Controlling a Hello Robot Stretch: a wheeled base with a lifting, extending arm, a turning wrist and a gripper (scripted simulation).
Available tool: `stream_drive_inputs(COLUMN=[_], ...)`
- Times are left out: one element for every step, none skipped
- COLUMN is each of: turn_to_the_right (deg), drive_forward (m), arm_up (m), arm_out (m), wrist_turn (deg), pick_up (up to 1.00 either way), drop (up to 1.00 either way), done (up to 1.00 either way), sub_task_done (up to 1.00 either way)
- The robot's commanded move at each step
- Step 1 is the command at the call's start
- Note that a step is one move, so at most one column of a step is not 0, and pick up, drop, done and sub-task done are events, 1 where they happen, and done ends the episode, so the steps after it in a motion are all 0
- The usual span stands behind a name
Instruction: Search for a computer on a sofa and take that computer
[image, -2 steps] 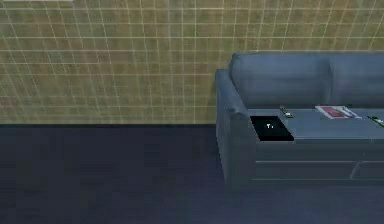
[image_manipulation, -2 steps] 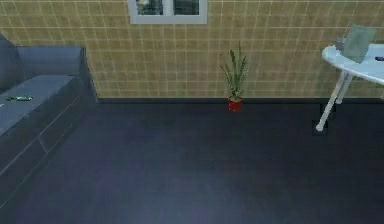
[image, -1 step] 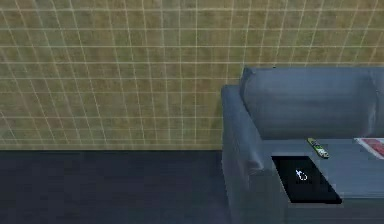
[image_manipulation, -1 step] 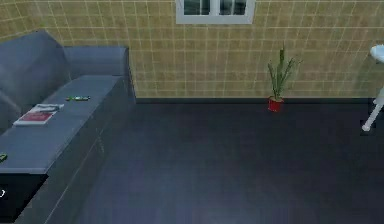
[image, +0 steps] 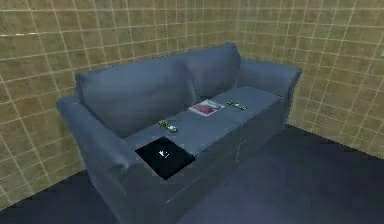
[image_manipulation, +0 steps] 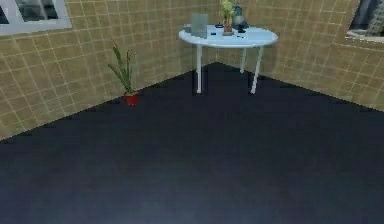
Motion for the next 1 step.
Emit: stream_drive_inputs(turn_to_the_right=[45.0], drive_forward=[0.00], arm_up=[0.00], arm_out=[0.00], wrist_turn=[0.0], pick_up=[0.00], drop=[0.00], done=[0.00], sub_task_done=[0.00])
